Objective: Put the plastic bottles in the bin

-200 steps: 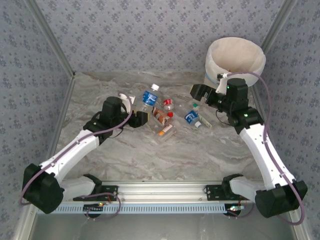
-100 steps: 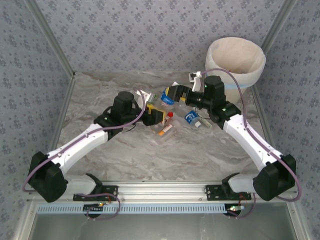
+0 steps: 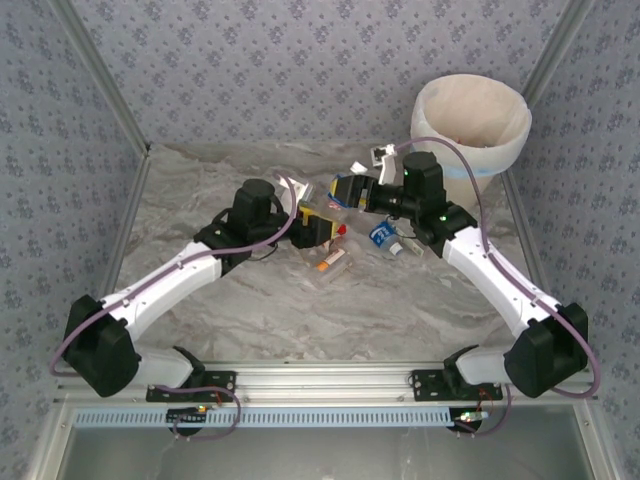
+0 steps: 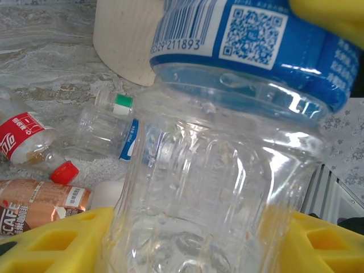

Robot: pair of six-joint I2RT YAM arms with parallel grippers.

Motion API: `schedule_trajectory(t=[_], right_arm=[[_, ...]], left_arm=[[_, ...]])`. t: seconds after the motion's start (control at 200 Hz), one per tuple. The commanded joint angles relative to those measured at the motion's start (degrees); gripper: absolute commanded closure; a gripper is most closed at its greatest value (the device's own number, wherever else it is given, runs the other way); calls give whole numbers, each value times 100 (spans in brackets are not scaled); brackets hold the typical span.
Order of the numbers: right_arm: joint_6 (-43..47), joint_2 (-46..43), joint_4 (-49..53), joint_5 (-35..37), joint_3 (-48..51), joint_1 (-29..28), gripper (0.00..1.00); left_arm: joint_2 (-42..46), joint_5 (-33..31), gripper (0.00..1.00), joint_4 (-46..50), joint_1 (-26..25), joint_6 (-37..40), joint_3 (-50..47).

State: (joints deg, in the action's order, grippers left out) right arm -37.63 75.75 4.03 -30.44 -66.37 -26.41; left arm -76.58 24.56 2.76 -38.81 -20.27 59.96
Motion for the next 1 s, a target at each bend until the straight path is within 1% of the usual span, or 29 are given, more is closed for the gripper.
schedule_trajectory(t=[0.0, 0.06, 0.095, 0.16, 0.2, 0.255, 0.335, 0.345, 0.465, 0.585, 0.69, 0.81, 0.994], right_arm=[[114, -76, 28, 136, -128, -26, 35], [106, -141, 82, 183, -137, -6, 36], [325, -171, 116, 228, -139, -4, 36], [367, -230, 206, 321, -147, 50, 37], [391, -273, 267, 373, -146, 85, 37], [429, -326, 397, 452, -143, 163, 37], [537, -407, 674, 616, -142, 319, 37], [555, -417, 710, 639, -285, 342, 37], [652, -523, 981, 747, -459, 679, 37], [708, -570, 1153, 835, -645, 1068, 37], [825, -520, 1261, 880, -947, 1418, 37], [895, -367, 1269, 1034, -1444, 1829, 37], [995, 150, 994, 1477, -2188, 2245, 37]], left_arm=[[-50, 82, 87, -154, -47, -30, 251], [-42, 38, 72, -115, -39, -35, 251], [-24, 15, 62, -107, -45, -34, 233], [63, 85, 37, -210, -41, -13, 135], [158, 117, 24, -328, -41, -12, 31], [314, 116, 13, -483, -38, 20, -118], [546, -170, 2, -511, -34, 92, -288], [571, -241, 1, -495, -31, 100, -304], [860, -1145, 1, -319, 38, 88, -508], [1085, -2169, 1, -206, 178, -172, -733], [1280, -2569, 1, -219, 403, -596, -967], [1513, -3233, 0, -217, 539, -940, -1284], [1927, -3758, 0, -46, 758, -1239, -1682]])
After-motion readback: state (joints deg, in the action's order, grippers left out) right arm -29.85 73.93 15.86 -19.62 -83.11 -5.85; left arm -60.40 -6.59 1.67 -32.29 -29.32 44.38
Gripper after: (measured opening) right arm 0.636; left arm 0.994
